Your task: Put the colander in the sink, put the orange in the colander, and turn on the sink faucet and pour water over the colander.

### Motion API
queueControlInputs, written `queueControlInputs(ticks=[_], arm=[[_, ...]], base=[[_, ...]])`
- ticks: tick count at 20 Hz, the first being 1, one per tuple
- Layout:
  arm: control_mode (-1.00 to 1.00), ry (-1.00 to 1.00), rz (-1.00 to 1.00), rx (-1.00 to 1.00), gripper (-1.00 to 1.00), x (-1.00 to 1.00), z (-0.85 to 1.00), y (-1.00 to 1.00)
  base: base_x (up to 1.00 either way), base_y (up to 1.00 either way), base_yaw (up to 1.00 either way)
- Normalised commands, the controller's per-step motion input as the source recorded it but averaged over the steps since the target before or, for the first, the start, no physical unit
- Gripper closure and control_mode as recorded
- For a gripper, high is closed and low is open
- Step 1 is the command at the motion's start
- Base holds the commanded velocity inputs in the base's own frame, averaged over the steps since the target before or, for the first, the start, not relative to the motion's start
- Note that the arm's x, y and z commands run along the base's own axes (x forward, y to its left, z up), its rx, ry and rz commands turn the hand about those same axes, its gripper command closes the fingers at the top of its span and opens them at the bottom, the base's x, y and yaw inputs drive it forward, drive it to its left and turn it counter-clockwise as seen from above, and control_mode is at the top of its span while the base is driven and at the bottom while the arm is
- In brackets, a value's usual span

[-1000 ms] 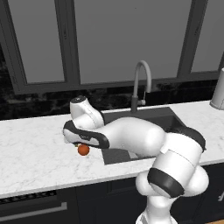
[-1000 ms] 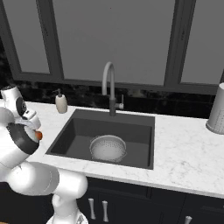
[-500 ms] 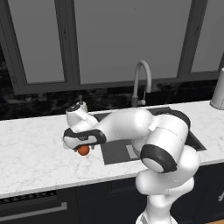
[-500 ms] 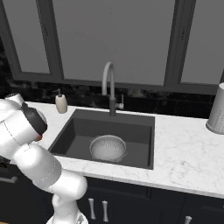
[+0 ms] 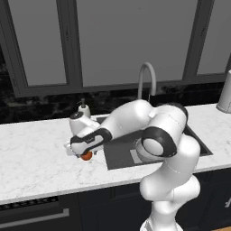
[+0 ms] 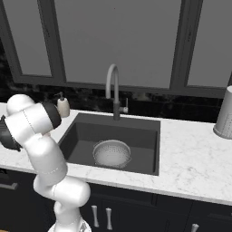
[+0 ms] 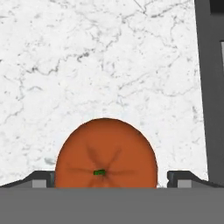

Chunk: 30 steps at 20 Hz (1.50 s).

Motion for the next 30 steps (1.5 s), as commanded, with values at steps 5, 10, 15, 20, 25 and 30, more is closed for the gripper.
queueControlInputs(ticks=[5, 10, 15, 20, 25, 30], arm=[[-1.0, 0.0, 0.05, 0.0, -1.0, 0.22, -0.31, 0.02], [-1.0, 0.0, 0.01, 0.0, 1.0, 0.0, -0.21, 0.07], [-1.0, 0.0, 0.0, 0.0, 1.0, -0.17, -0.06, -0.01], [-1.0, -0.04, -0.02, -0.02, 1.0, -0.44, 0.0, -0.36], [-1.0, -0.18, -0.07, -0.02, 1.0, -0.58, 0.32, -0.9], [-1.0, -0.2, -0.09, 0.0, 1.0, -0.41, 0.45, -1.0]], base=[[0.0, 0.0, 0.0], [0.0, 0.0, 0.0], [0.0, 0.0, 0.0], [0.0, 0.0, 0.0], [0.0, 0.0, 0.0], [0.0, 0.0, 0.0]])
